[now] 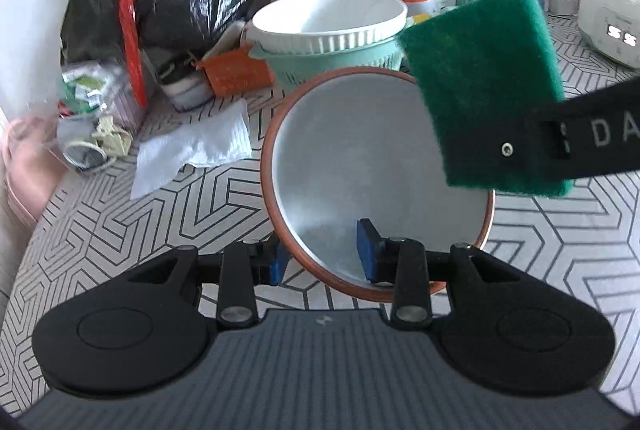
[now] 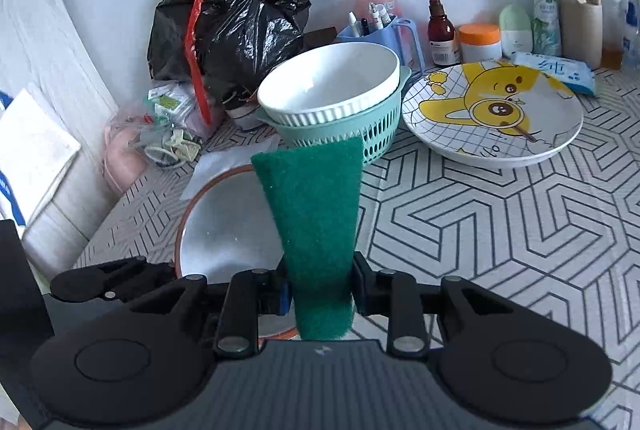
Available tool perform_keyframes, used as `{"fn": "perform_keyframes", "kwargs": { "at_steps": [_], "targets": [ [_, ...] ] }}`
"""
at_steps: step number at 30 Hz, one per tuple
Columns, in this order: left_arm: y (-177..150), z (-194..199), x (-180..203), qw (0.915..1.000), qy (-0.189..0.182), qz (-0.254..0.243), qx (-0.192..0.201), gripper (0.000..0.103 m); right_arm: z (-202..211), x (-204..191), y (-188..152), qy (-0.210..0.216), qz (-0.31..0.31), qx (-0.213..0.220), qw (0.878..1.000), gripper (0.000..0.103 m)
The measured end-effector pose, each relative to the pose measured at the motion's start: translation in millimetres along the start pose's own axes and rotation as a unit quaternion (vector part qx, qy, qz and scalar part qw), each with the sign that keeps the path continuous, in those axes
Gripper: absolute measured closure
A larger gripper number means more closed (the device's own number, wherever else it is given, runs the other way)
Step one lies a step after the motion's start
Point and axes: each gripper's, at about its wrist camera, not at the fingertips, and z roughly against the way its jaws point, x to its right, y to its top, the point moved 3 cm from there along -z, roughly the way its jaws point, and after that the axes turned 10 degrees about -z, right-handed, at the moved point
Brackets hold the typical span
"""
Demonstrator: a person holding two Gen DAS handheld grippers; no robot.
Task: Clean bowl
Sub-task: 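Lower the white bowl onto the table with the left gripper and release it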
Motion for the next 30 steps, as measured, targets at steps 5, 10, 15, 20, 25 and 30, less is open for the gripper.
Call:
{"fn": "perform_keyframes", "kwargs": {
  "at_steps": [5, 10, 15, 20, 25, 30],
  "targets": [
    [9, -4, -19, 0.9992, -0.008, 0.034, -0.020, 0.069, -6, -1, 10, 0.013, -0.011, 0.000, 1.000, 0.074],
    [16, 2, -28, 0.9985, -0.013, 0.045, -0.027, 0.069, 4, 0, 15, 0.001, -0.008, -0.001, 1.000, 0.074],
    [14, 18, -25, 0.9991, 0.002, 0.038, -0.016, 0.067, 18, 10, 11, -0.056, 0.011, -0.016, 0.998, 0.074],
    [10, 40, -16, 0.9994, 0.015, 0.031, 0.010, 0.062, 8, 14, 7, -0.106, 0.026, -0.030, 0.994, 0.074],
    [12, 49, -5, 0.9990, 0.039, 0.007, 0.018, 0.062, -2, 19, 3, -0.155, 0.041, -0.044, 0.986, 0.044],
    [13, 51, -5, 0.9987, 0.047, 0.008, 0.018, 0.056, -12, 23, 0, -0.205, 0.056, -0.058, 0.976, 0.003]
  ]
}}
